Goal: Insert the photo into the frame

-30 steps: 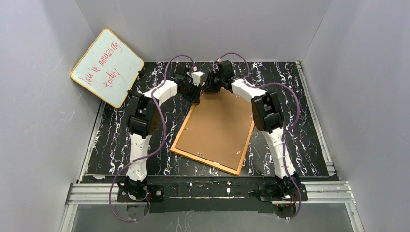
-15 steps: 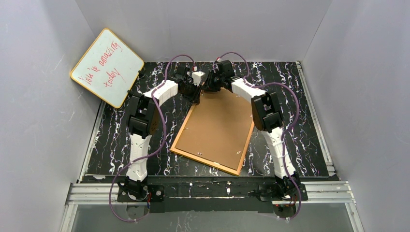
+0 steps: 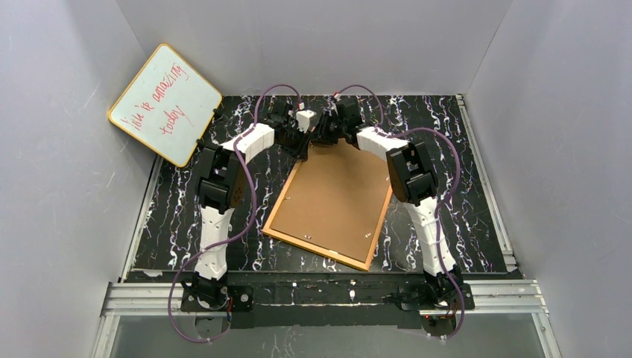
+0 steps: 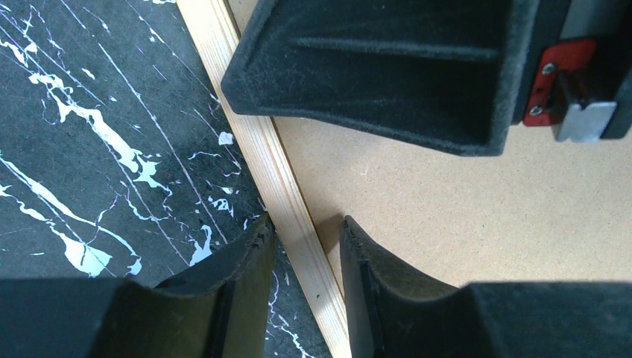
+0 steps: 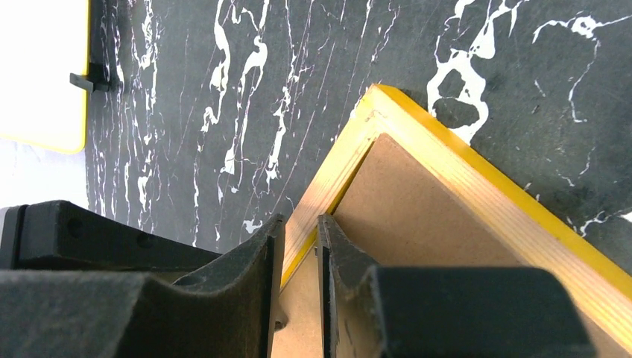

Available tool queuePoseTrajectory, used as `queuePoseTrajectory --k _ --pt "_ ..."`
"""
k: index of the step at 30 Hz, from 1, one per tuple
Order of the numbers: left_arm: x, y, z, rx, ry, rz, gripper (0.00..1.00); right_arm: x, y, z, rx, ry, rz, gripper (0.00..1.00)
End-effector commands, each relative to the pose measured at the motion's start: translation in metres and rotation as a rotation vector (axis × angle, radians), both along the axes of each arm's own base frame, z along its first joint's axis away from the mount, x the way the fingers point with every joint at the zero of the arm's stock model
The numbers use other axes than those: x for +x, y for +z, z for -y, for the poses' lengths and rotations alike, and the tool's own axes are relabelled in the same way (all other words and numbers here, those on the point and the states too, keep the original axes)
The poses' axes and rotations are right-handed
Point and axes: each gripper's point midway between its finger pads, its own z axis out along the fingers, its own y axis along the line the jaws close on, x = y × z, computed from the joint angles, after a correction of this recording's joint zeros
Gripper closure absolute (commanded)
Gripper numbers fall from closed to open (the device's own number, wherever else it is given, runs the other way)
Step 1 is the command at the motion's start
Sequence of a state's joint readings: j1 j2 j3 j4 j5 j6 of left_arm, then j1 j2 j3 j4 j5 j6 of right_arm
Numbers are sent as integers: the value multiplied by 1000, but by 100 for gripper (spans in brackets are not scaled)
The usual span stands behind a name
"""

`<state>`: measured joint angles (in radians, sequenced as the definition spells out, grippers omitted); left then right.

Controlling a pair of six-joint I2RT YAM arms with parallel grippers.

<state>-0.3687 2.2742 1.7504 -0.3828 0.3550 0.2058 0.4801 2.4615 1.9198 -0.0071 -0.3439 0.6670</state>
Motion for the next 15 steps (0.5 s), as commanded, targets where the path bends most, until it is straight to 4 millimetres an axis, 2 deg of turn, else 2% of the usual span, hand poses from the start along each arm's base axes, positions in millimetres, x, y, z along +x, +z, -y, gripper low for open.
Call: queuePoseTrajectory --k 1,7,15 --pt "-74 -118 -61 337 -39 -278 98 -54 -68 5 -120 39 -200 68" --pt "-76 -118 -61 334 -47 -282 98 -68 -70 0 -117 68 -215 69" --pt "-79 -118 -62 336 -54 -285 99 -77 -71 -7 -122 112 -227 68"
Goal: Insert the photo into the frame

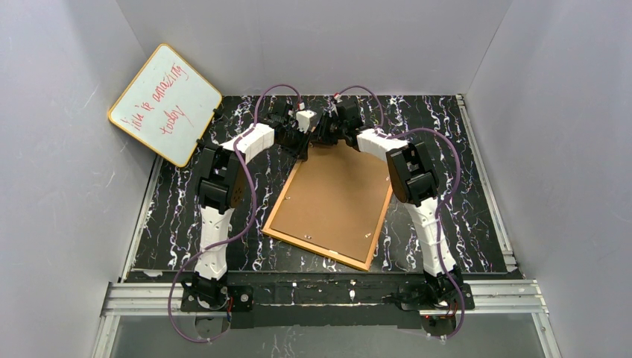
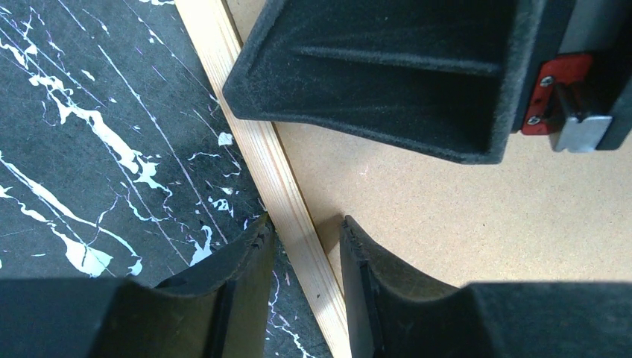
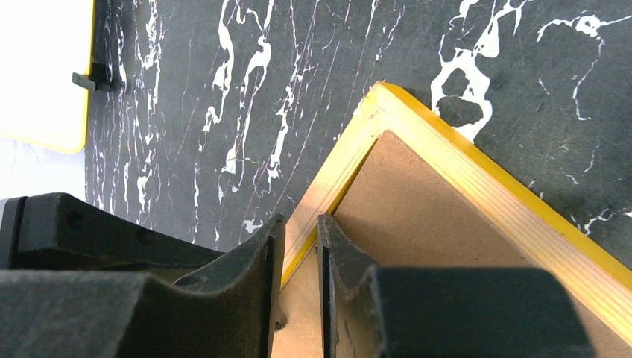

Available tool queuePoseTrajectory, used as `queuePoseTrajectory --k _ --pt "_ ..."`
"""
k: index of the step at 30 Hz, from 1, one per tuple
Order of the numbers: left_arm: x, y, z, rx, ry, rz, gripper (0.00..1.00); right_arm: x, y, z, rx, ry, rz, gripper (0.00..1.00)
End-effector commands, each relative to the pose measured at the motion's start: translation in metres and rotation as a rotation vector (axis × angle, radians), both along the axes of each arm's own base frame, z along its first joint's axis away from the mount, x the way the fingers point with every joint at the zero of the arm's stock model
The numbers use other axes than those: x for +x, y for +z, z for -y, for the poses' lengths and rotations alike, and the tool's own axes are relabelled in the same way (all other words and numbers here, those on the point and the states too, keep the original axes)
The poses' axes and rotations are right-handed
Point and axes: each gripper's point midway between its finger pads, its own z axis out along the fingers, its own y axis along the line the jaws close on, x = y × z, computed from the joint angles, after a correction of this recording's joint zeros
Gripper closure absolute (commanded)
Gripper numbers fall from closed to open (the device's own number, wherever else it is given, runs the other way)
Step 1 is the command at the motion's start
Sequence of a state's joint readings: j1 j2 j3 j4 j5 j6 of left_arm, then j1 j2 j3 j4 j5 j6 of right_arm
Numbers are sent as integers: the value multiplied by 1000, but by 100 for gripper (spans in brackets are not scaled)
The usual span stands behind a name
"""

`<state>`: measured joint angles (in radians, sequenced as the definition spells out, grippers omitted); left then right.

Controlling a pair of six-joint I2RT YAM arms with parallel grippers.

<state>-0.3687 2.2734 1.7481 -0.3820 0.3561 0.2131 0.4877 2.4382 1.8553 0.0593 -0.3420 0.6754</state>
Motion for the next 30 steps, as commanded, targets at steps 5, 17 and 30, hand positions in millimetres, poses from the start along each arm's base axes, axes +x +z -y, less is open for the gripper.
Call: queuePoseTrajectory --k 5,17,30 --pt "-78 -117 -61 333 -48 -284 99 -79 -68 -11 -117 152 -259 68" --pt "-60 -65 -59 221 -13 -237 61 -9 46 57 -79 -29 -50 45" --pt "-156 30 -92 166 -314 -242 16 31 34 164 -341 -293 8 40"
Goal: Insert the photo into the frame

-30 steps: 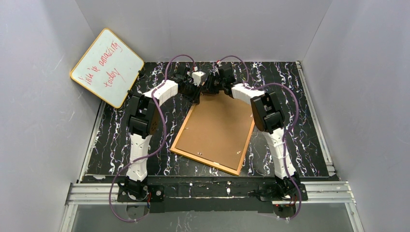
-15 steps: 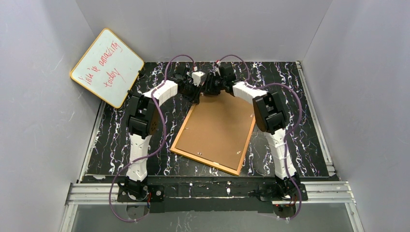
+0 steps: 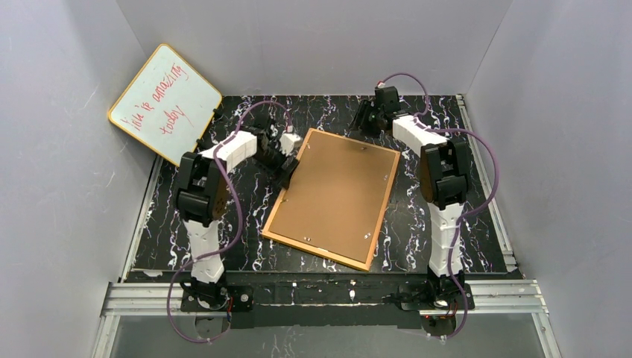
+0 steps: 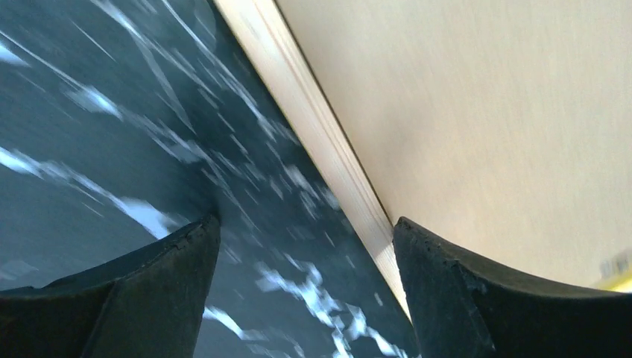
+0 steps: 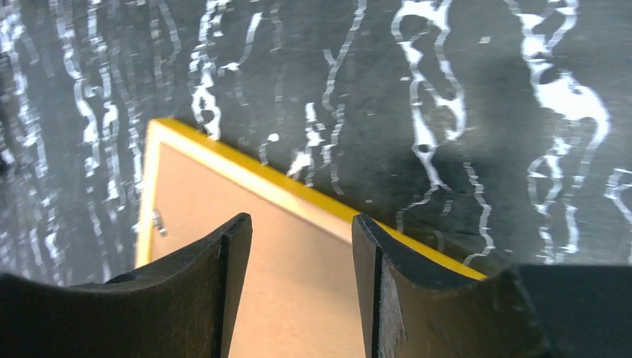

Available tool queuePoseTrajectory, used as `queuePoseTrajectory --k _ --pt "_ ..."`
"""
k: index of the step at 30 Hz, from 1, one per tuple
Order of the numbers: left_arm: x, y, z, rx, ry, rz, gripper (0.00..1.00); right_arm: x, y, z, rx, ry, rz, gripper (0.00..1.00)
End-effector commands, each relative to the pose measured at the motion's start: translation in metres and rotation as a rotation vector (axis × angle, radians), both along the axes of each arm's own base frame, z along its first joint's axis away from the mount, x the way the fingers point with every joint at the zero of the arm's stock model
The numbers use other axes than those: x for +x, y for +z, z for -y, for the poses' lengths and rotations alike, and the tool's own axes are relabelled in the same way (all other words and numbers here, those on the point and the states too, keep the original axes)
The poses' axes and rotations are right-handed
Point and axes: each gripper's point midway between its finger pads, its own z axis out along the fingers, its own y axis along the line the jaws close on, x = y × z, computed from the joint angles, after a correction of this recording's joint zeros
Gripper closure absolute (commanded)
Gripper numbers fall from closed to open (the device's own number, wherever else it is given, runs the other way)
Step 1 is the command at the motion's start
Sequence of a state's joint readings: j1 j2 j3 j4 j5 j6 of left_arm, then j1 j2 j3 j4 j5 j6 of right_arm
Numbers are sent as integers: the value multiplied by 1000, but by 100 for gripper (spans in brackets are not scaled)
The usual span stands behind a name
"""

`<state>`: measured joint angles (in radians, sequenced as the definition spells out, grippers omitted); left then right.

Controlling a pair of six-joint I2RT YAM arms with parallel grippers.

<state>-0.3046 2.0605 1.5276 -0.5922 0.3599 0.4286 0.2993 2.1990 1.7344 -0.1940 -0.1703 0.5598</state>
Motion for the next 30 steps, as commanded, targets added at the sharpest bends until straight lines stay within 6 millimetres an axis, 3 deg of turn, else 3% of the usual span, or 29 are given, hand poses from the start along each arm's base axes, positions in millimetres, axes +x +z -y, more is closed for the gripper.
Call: queuePoseTrajectory --k 1,2,3,9,14,19,22,25,28,30 --pt "-100 14 -33 51 -238 -159 15 10 -7 18 -128 -28 4 41" --pt "-112 17 -38 54 -273 -157 4 10 -10 18 -126 -26 -3 41" --pt "-121 22 -42 60 -301 -152 2 7 -13 17 -126 -23 -15 42" --pt "-164 48 -45 42 -445 -129 2 -7 -21 24 -137 -30 -39 45" --pt "-201 43 -44 112 -583 -131 2 -9 -26 48 -186 -85 -53 44" --pt "-213 19 -45 226 -596 -27 2 -1 -27 66 -160 -131 -56 41" --pt "-206 10 -48 295 -595 79 2 -6 -38 68 -168 -117 -99 44" --pt "-172 4 -52 385 -520 238 2 -18 -47 67 -140 -107 -137 46" --pt "-126 8 -53 480 -403 395 2 -35 -53 67 -128 -102 -178 48" --pt "-105 10 -51 501 -348 439 2 -51 -57 69 -119 -102 -218 49"
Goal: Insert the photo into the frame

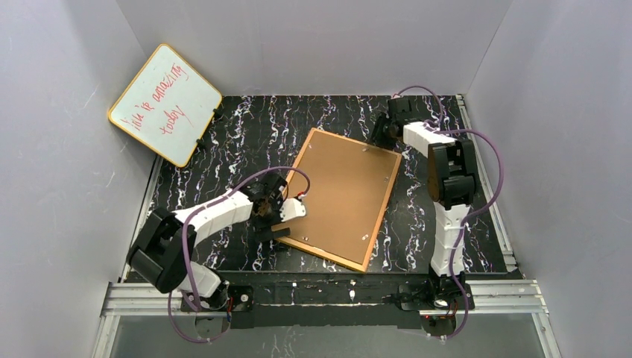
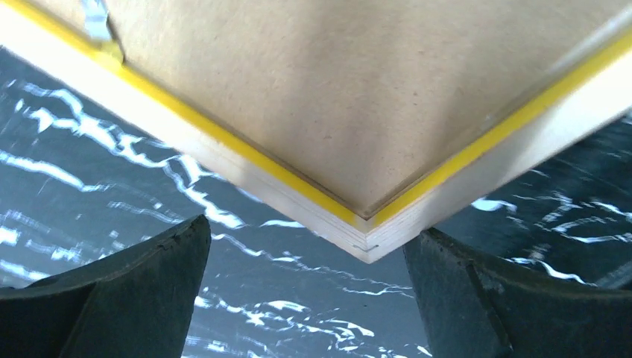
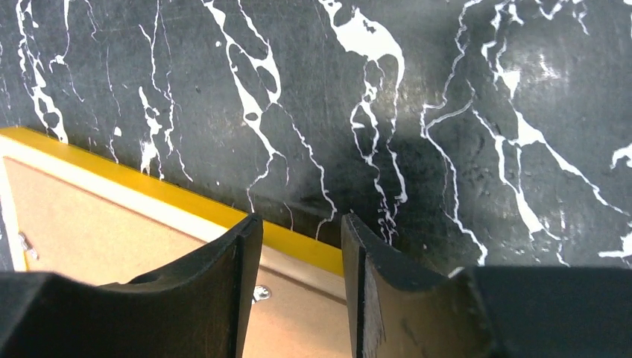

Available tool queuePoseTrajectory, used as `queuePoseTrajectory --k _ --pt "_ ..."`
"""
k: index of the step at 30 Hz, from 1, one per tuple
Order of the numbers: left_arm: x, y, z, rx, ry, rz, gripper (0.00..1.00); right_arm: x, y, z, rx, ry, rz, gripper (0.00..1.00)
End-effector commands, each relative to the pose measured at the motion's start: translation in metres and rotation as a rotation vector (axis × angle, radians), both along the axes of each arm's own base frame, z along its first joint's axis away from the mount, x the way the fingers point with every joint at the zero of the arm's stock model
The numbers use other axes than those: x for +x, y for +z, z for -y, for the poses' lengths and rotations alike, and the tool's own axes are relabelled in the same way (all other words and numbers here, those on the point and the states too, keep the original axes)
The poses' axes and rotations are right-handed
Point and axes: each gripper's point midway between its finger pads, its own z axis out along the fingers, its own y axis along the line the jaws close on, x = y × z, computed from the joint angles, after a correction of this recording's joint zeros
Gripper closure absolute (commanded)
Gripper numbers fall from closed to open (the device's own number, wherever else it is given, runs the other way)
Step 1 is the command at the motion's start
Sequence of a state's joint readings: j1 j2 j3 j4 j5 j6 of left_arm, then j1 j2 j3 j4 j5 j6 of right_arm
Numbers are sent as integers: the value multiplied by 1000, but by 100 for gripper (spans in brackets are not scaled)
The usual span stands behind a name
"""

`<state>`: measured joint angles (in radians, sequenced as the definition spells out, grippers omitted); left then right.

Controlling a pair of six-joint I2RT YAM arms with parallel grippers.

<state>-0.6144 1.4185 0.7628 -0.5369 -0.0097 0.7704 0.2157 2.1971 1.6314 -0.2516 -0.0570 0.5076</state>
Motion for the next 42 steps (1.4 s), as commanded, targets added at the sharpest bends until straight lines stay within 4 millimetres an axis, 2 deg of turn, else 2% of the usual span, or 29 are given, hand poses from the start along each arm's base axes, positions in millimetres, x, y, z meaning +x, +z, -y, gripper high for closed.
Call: queuePoseTrajectory --k 1,4,5,9,13,16,17,19,21,25,28,32,35,42 --pt "80 16 8 7 143 302 2 -46 -5 -3 47 5 -118 50" --pt "109 7 4 31 233 313 2 -83 -13 4 63 -22 -173 52" --pt "121 6 1 31 263 320 2 -96 -9 5 72 -31 -178 53" --pt "179 6 -12 28 374 370 2 -158 -12 9 132 -79 -225 54" --pt "223 -7 -16 31 449 358 2 -221 -23 10 200 -105 -298 53" --pt "244 -8 -12 17 491 338 2 -247 -26 13 221 -119 -326 49" --pt "245 -8 -9 3 496 311 2 -249 -23 15 213 -117 -317 48" --pt "250 7 -5 -45 517 277 2 -242 -11 24 163 -128 -285 46" --pt "243 20 -6 -89 520 233 2 -232 8 39 123 -163 -223 44" --pt "209 43 -14 -222 542 65 2 -226 35 54 107 -199 -147 43" --pt "176 46 -16 -287 553 -67 7 -234 37 56 103 -186 -171 43" --pt "139 34 -13 -307 558 -187 15 -249 36 49 156 -158 -192 49" --pt "130 22 -15 -302 585 -237 19 -260 36 44 188 -140 -215 50" --pt "124 7 -20 -315 642 -306 28 -269 23 47 186 -126 -255 51"
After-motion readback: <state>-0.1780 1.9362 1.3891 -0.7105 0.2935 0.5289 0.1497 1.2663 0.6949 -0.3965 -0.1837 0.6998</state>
